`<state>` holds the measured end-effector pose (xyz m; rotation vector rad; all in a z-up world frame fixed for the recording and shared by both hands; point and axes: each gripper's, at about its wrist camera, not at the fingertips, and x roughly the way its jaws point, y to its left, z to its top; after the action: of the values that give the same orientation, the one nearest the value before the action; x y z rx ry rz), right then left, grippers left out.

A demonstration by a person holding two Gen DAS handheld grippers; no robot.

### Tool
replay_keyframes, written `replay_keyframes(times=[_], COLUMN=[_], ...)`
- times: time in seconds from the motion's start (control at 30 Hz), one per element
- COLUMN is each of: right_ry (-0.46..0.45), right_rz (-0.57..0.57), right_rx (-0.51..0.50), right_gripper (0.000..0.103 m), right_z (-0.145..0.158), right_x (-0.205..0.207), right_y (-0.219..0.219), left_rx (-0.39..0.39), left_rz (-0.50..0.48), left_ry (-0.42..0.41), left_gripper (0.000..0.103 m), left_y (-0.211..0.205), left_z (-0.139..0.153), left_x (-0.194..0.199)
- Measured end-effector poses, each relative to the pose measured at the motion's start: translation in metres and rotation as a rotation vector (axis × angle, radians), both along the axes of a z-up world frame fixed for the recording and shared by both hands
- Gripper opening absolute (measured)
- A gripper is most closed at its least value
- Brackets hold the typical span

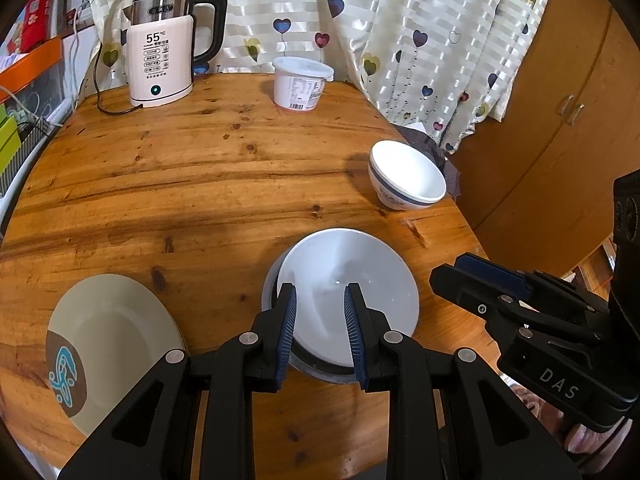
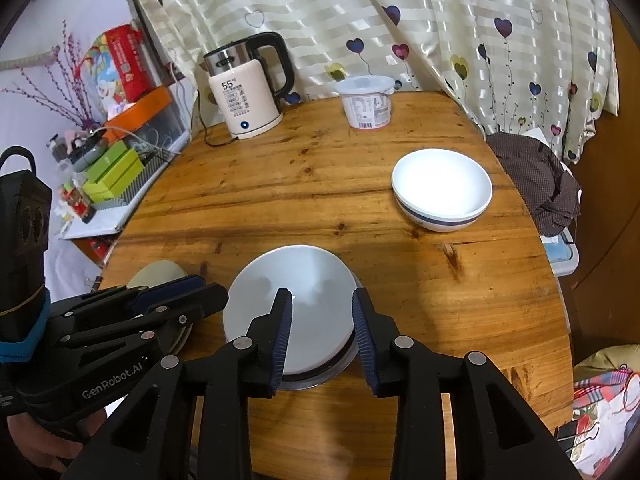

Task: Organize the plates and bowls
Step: 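Open the left gripper and release the white bowl in the steel bowl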

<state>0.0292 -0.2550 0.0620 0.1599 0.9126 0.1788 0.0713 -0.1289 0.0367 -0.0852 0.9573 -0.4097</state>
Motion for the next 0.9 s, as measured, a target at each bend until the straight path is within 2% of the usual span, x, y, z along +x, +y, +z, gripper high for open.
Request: replay_keyframes(times=[0.9], right_ry=[-0.009], right_rz=[-0.072], right_rx=[0.011], right_gripper=[0.034], right_z=[0.003], right_x=[0.013], right_y=[-0.035], left_rx=[-0.01], left_rz=[-0.055], left_ry=[-0.001], left_gripper=[0.025], left_y=[-0.019], left_z=[0.004], left_x=[0.022])
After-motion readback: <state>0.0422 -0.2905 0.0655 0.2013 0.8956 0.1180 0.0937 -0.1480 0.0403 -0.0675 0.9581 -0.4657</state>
